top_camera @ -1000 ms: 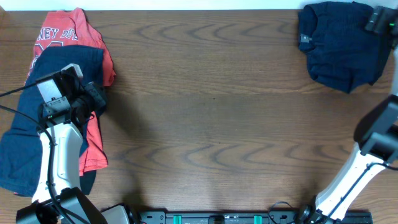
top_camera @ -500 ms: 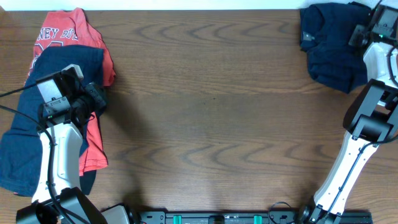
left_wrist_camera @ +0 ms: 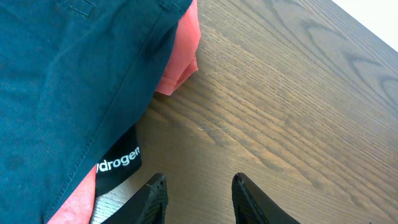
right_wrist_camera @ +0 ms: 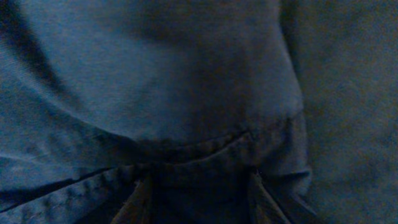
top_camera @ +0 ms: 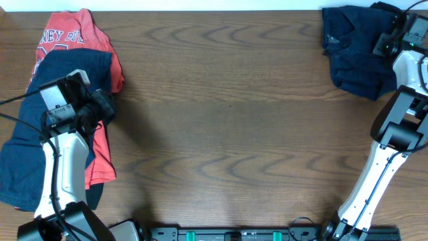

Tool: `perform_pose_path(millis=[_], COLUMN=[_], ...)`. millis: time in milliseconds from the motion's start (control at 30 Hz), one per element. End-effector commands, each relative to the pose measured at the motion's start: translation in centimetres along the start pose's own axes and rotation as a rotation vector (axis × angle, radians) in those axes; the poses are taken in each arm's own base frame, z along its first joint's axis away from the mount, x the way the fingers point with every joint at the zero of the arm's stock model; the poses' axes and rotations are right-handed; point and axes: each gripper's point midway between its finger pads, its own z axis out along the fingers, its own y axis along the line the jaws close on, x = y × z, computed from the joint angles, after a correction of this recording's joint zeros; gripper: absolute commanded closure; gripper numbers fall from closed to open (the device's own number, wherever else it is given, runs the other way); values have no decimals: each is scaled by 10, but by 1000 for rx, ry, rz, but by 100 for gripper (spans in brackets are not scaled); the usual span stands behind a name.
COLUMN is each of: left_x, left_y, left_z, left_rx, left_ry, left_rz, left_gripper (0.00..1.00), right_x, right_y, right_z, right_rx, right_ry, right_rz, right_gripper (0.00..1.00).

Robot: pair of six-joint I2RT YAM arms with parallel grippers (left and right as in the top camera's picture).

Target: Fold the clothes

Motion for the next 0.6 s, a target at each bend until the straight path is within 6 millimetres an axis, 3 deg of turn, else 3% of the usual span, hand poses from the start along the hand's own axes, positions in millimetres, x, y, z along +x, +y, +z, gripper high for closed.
perform_pose_path(millis=[0,167,367,433,567], left_x=[8,8,7,7,7], left_y=[4,4,4,4,4], left_z=[3,4,4,4,4], left_rx=[-12,-13,-13,-12,-12], left_ry=[20,20,19,19,19], left_rz=[0,1,1,2,24], left_gripper=[63,63,63,63,64], right_x=[78,92,101,98,71], right_y=[90,142,180,186,189], right_z=[33,27,21,17,-4], right_rx=[-234,-291,-329,-335,-337], right_ry=[167,194,207,199,150], right_rz=[-173,-299,-348,-355,-359], right_gripper=[51,50,48,46,41])
